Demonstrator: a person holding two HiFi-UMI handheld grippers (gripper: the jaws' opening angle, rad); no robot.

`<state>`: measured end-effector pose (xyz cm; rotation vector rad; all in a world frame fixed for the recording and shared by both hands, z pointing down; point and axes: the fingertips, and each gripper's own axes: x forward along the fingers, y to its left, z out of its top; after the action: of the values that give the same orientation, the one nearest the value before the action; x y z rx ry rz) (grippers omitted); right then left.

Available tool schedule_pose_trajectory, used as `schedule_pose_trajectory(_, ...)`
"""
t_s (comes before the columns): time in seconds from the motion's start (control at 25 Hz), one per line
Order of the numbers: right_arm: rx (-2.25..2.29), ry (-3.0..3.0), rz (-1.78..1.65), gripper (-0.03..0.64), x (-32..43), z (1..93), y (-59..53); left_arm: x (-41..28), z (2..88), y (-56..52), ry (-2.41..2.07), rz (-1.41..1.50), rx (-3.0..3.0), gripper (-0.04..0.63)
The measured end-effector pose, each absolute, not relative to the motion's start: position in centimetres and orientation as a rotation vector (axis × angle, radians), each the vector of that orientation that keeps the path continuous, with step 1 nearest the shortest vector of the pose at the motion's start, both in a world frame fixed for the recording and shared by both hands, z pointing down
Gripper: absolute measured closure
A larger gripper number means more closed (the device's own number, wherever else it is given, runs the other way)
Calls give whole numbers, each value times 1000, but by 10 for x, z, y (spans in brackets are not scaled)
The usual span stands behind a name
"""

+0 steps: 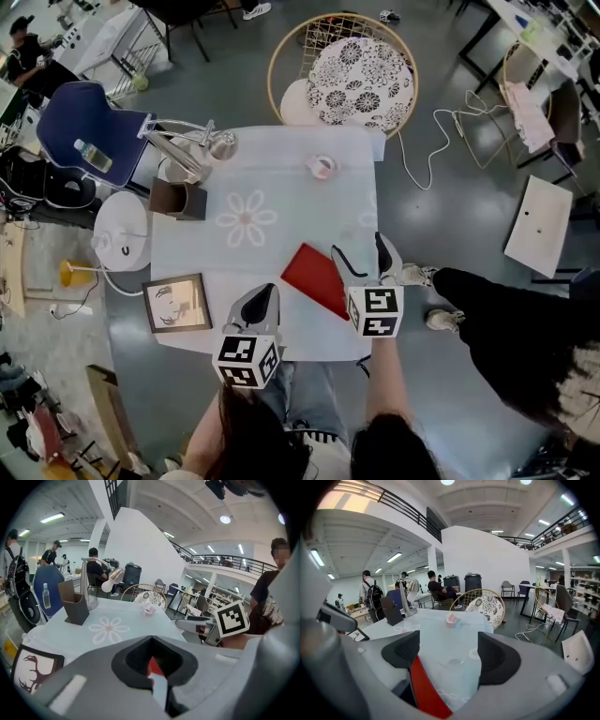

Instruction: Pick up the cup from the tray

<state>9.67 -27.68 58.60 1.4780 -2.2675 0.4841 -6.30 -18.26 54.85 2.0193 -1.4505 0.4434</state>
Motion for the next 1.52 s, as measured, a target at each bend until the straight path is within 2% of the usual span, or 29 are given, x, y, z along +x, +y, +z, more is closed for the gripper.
schedule_pose_trajectory(0.4, 1521, -2311, 392, 219, 86, 511, -227, -54, 502, -169, -1425, 360, 2166, 594)
schedule_pose_trajectory(0.84, 1688, -2287, 307, 406, 84, 442, -172, -58, 445, -141, -1386, 317, 2324, 595)
schedule_pose_trajectory(1.04, 1796, -2255, 296, 558, 81, 421, -153, -58, 428, -132, -1334, 299, 2401, 594)
schedule_pose_trajectory(1.08, 1817, -2249, 296, 572, 82, 418, -149, -59, 424, -131, -1334, 284, 2405, 595)
schedule_pose_trajectory(1.16, 1830, -2248, 302, 595, 80, 413, -140, -59, 418, -129, -1333, 257, 2416, 594)
schedule_pose_trajectory(1.52, 1729, -2292, 275, 595, 50, 403, -113, -53, 400, -116, -1299, 185, 2451, 595)
